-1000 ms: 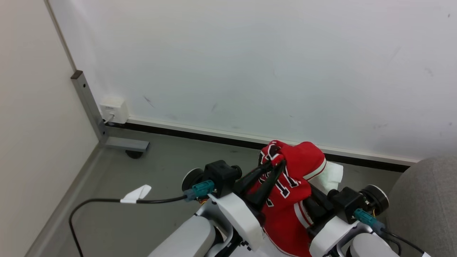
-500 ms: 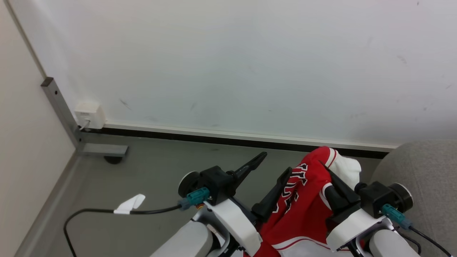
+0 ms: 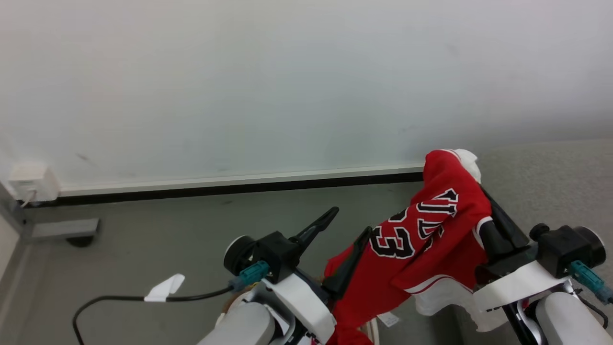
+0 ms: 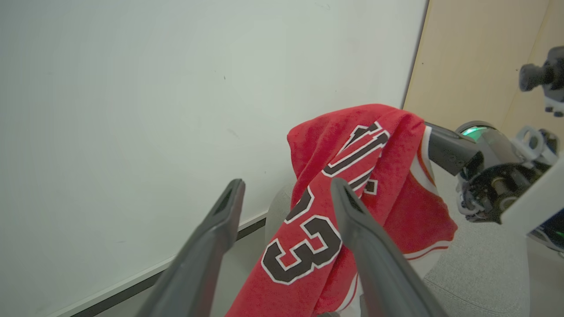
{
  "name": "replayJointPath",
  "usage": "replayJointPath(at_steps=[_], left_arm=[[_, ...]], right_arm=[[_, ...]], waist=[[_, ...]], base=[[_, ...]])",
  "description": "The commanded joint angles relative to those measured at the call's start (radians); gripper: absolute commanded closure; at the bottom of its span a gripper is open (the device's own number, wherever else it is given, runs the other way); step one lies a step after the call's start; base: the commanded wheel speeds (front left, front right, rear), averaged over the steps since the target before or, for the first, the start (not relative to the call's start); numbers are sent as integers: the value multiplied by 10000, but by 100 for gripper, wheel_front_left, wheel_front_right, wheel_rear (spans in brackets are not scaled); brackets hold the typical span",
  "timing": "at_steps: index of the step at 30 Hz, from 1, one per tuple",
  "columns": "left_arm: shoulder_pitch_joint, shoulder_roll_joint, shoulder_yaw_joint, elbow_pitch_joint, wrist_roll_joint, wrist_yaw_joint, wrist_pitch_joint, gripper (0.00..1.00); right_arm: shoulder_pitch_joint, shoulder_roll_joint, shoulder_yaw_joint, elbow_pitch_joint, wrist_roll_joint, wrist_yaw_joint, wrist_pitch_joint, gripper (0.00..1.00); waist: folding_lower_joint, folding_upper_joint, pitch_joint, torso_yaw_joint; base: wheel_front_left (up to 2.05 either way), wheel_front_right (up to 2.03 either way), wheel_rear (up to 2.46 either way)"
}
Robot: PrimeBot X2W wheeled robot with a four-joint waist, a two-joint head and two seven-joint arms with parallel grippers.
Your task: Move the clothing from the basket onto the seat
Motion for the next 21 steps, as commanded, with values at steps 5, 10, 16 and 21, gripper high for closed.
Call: replayJointPath(at_steps=[5, 10, 16, 21], left_arm=[[158, 6, 103, 242, 169, 70, -133, 0], [198, -16, 194, 410, 284, 124, -204, 0], [213, 56, 336, 517, 462, 66, -200, 0], [284, 28, 451, 445, 603, -20, -200, 0]], right_arm=[[236, -283, -399, -451, 130, -22, -3, 100], [423, -383, -803, -697, 297, -22, -3, 100], [505, -354, -1082, -1121, 603, -22, -3, 100], [525, -344, -1286, -1492, 777, -22, 39, 100]], waist=[[0, -1, 128, -1385], [0, -1, 241, -2262], [0, -1, 431, -3276], [0, -1, 565, -3928]], base=[[0, 0, 0], [0, 0, 0], [0, 0, 0], [0, 0, 0]])
